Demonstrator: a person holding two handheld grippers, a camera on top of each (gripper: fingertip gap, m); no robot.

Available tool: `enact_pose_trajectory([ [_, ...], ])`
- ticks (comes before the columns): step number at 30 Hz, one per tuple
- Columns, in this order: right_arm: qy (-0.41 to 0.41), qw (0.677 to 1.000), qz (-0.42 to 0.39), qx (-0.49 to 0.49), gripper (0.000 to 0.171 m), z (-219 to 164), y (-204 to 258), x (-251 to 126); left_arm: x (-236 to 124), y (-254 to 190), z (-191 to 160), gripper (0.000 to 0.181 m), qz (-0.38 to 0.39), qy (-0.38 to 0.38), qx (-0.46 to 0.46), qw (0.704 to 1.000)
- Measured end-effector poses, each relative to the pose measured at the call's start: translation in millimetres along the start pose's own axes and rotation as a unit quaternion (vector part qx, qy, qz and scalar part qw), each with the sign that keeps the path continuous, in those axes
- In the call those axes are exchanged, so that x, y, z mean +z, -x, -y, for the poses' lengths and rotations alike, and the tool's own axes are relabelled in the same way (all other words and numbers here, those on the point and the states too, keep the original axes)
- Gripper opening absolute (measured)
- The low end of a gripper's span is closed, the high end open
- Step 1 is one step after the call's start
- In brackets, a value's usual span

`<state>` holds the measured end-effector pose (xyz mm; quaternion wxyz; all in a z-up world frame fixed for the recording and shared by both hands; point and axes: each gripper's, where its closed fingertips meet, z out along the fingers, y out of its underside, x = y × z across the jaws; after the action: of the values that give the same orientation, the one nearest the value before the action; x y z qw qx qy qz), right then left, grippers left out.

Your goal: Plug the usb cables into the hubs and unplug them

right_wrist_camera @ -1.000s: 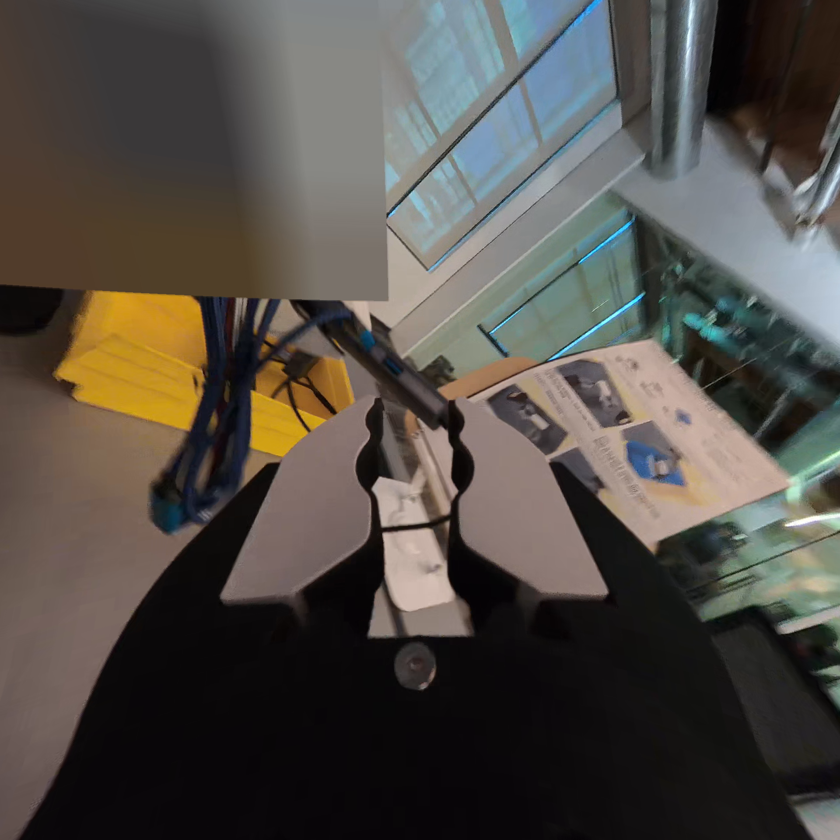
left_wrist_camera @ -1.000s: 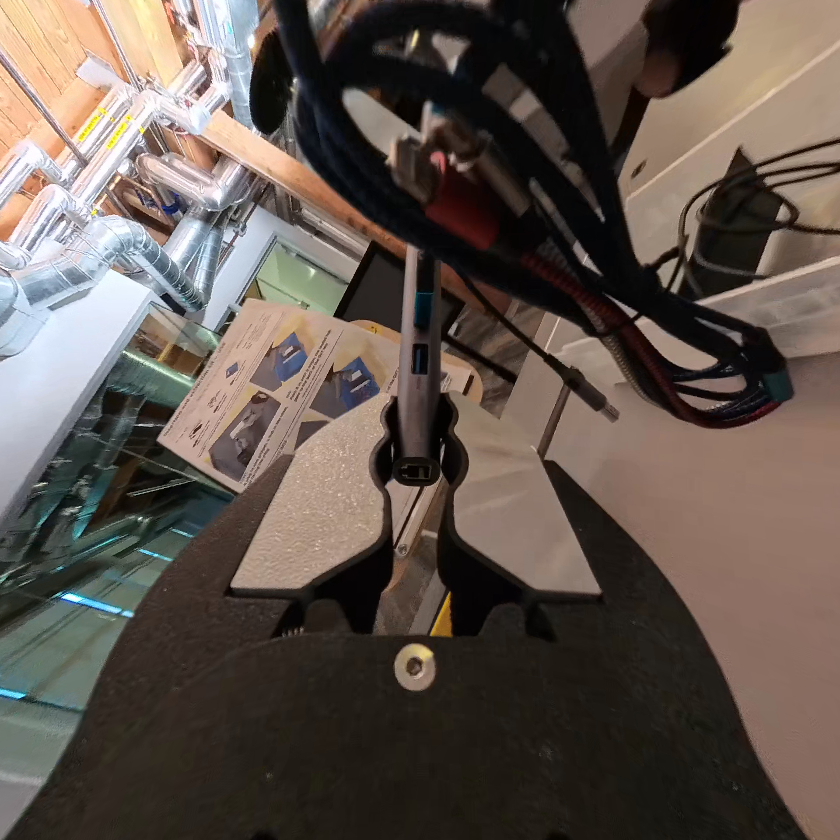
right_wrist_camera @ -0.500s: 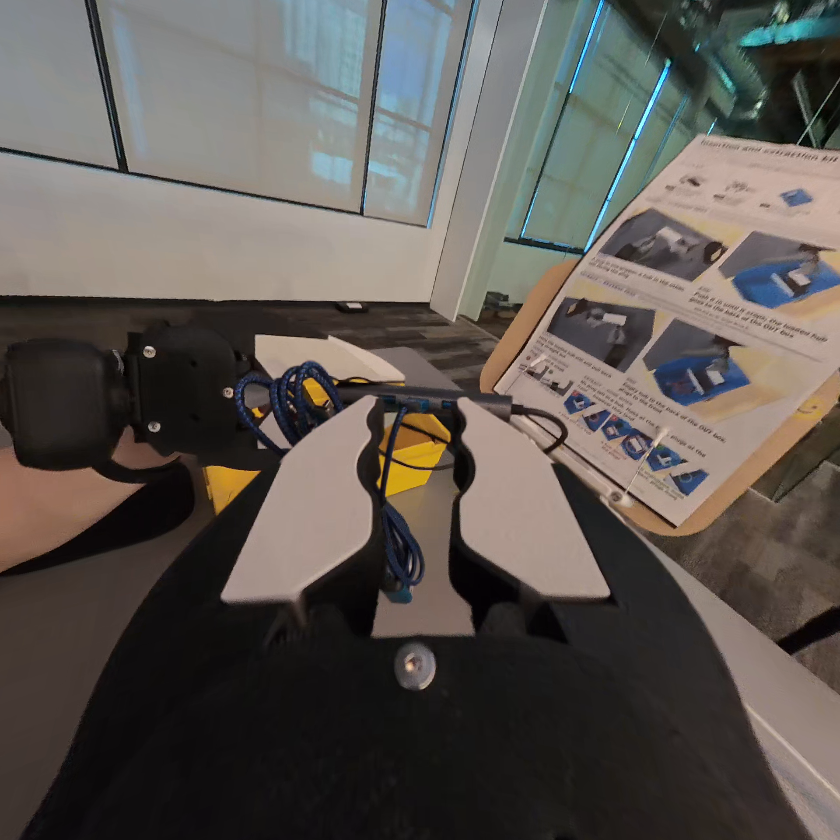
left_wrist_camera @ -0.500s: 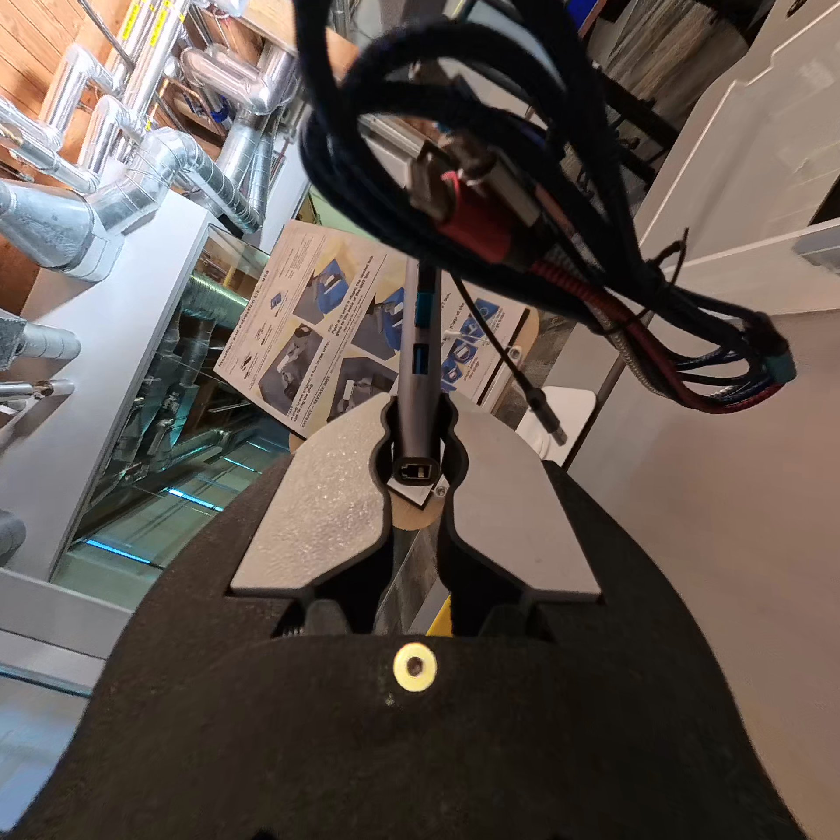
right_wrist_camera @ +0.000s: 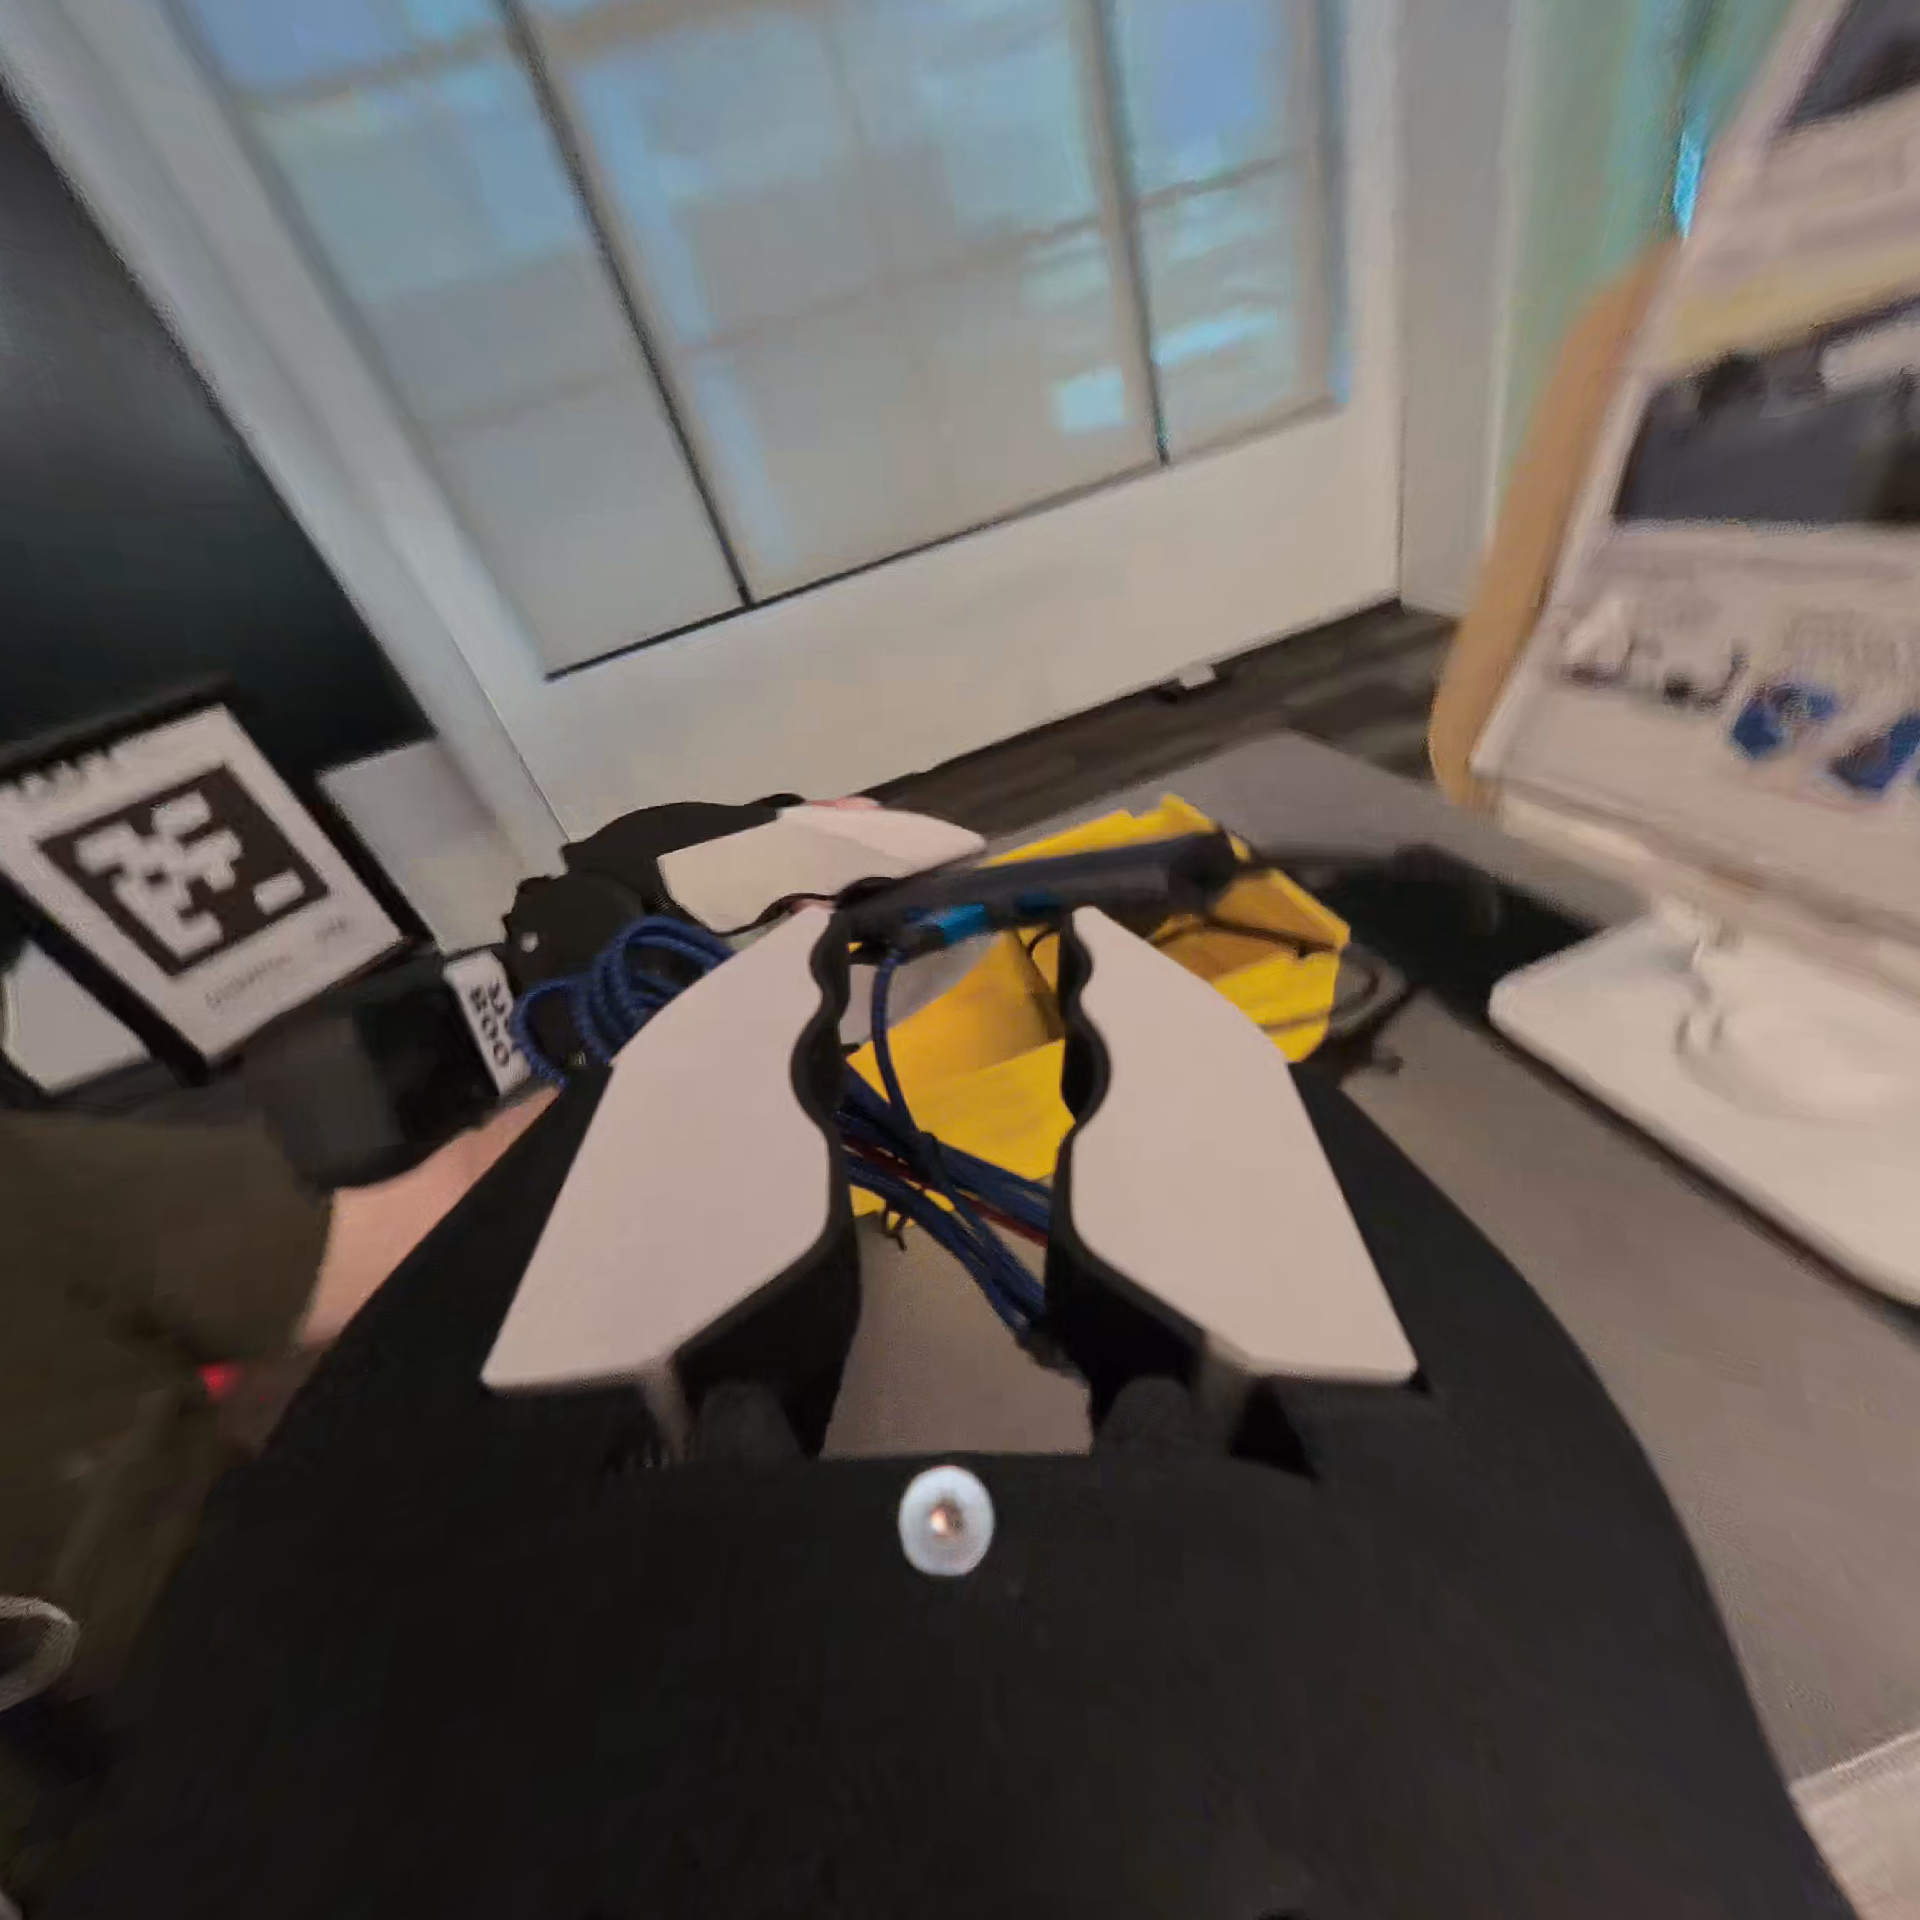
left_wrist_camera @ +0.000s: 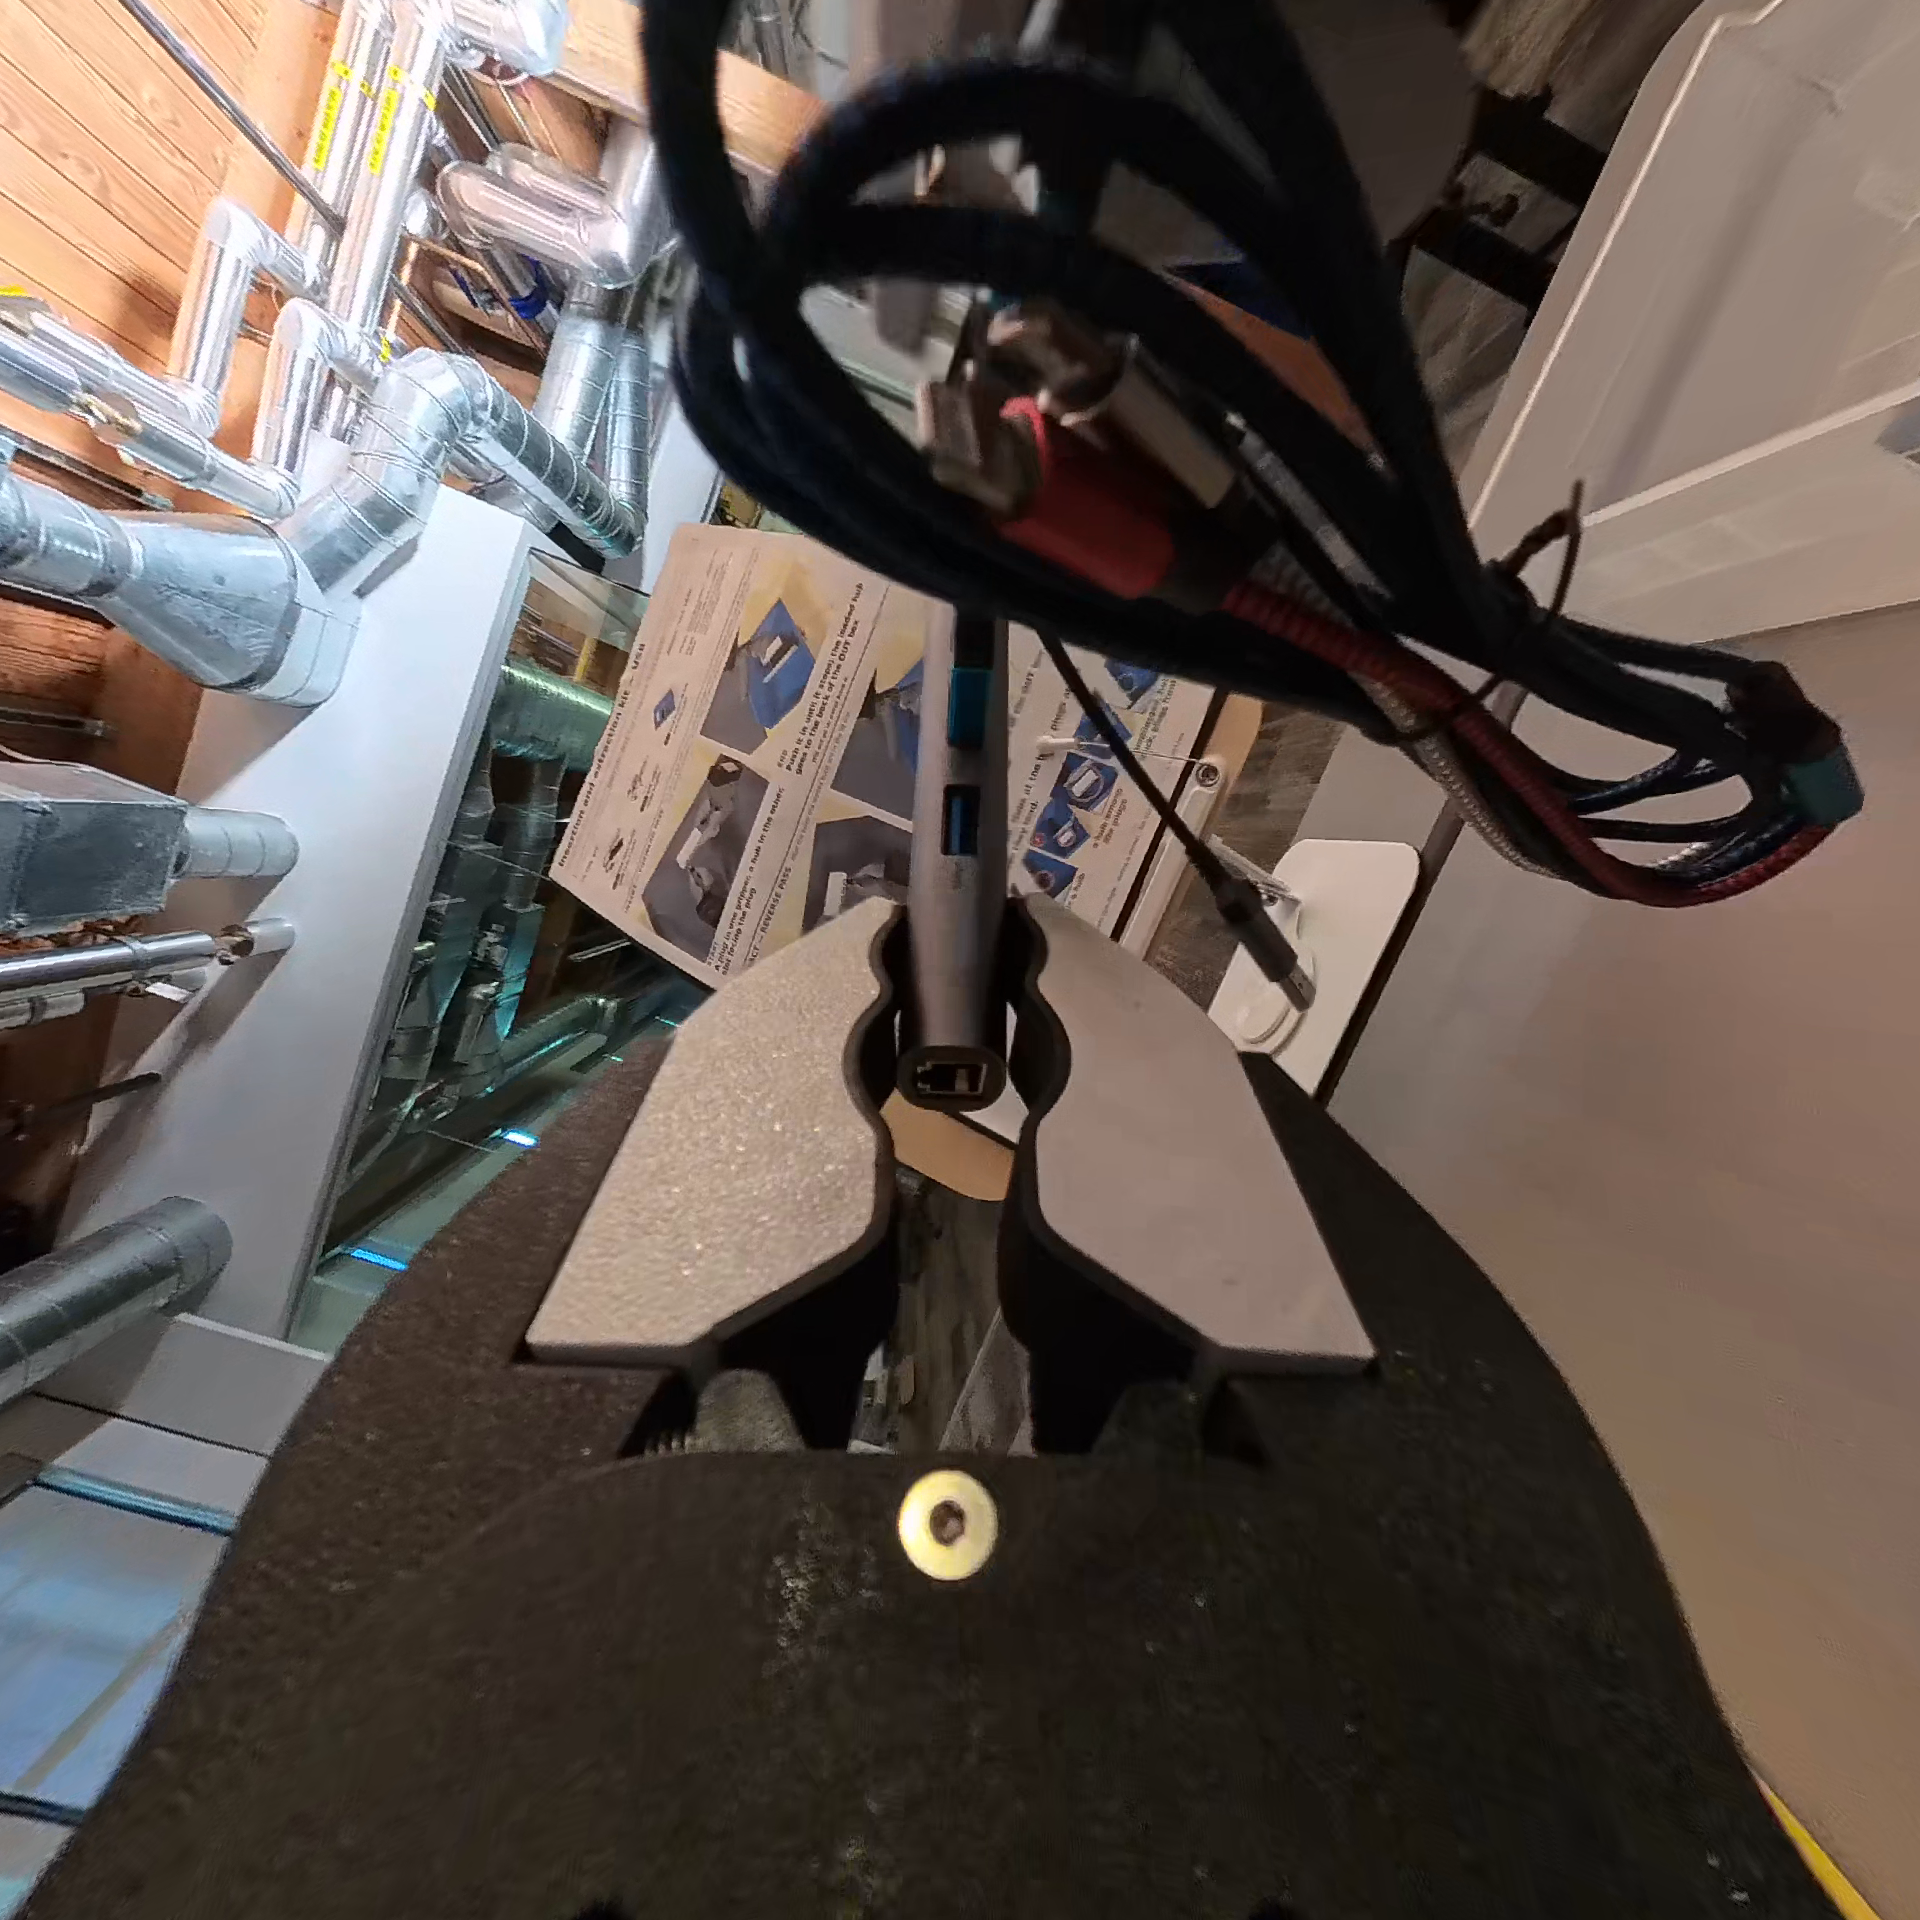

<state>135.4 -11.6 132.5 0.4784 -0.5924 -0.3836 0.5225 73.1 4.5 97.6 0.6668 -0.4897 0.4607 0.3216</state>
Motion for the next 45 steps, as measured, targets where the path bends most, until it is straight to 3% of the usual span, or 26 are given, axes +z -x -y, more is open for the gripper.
enact_pose_trajectory([
  [2,-0.015,0.989,-0.026,-0.142,0.038,7.0,-3.8,-8.2,0.8,-3.5,-1.1,0.017,-0.016,-0.003,-0.006,1.0],
  [5,-0.013,0.936,-0.046,-0.349,0.039,-1.5,-0.8,-19.2,-0.4,-10.0,1.3,0.017,-0.049,-0.02,-0.017,0.998],
  [8,0.051,0.905,-0.067,-0.418,0.041,-21.1,-10.7,-18.4,-1.9,-17.8,4.6,0.017,-0.078,-0.027,-0.02,0.996],
  [12,0.072,0.846,-0.091,-0.521,0.044,-33.0,-14.6,-14.6,-3.5,-32.5,8.6,0.017,-0.116,-0.026,-0.014,0.993],
  [19,0.19,0.758,-0.144,-0.607,0.048,-66.9,-46.3,-1.2,-9.7,-49.4,19.6,0.017,-0.161,-0.048,-0.003,0.986],
  [22,0.2,0.745,-0.141,-0.62,0.041,-72.5,-47.1,2.4,-13.0,-54.4,24.1,0.017,-0.172,-0.061,0.007,0.983],
  [24,0.22,0.728,-0.142,-0.634,0.02,-75.4,-48.7,0.0,-15.7,-57.9,27.3,0.017,-0.186,-0.07,0.005,0.98],
  [29,0.224,0.709,-0.144,-0.653,0.016,-72.8,-45.2,-1.5,-19.2,-57.1,31.9,0.017,-0.182,-0.102,0.012,0.978],
  [32,0.199,0.71,-0.15,-0.659,0.016,-64.0,-38.7,-1.4,-24.8,-48.0,39.8,0.024,-0.202,-0.132,-0.066,0.968],
  [38,0.171,0.695,-0.19,-0.672,0.016,-46.5,-37.0,-5.2,-35.2,-33.4,40.8,0.054,-0.28,-0.148,-0.22,0.923],
  [40,0.16,0.682,-0.208,-0.683,0.016,-41.0,-37.6,-5.3,-36.9,-30.2,44.4,0.065,-0.319,-0.159,-0.303,0.884],
  [42,0.163,0.674,-0.217,-0.687,0.016,-40.6,-39.5,-4.4,-40.0,-26.4,52.8,0.071,-0.366,-0.175,-0.396,0.824],
  [45,0.151,0.661,-0.229,-0.698,0.016,-37.1,-39.5,-2.9,-36.1,-19.5,54.8,0.057,-0.387,-0.185,-0.48,0.765],
])
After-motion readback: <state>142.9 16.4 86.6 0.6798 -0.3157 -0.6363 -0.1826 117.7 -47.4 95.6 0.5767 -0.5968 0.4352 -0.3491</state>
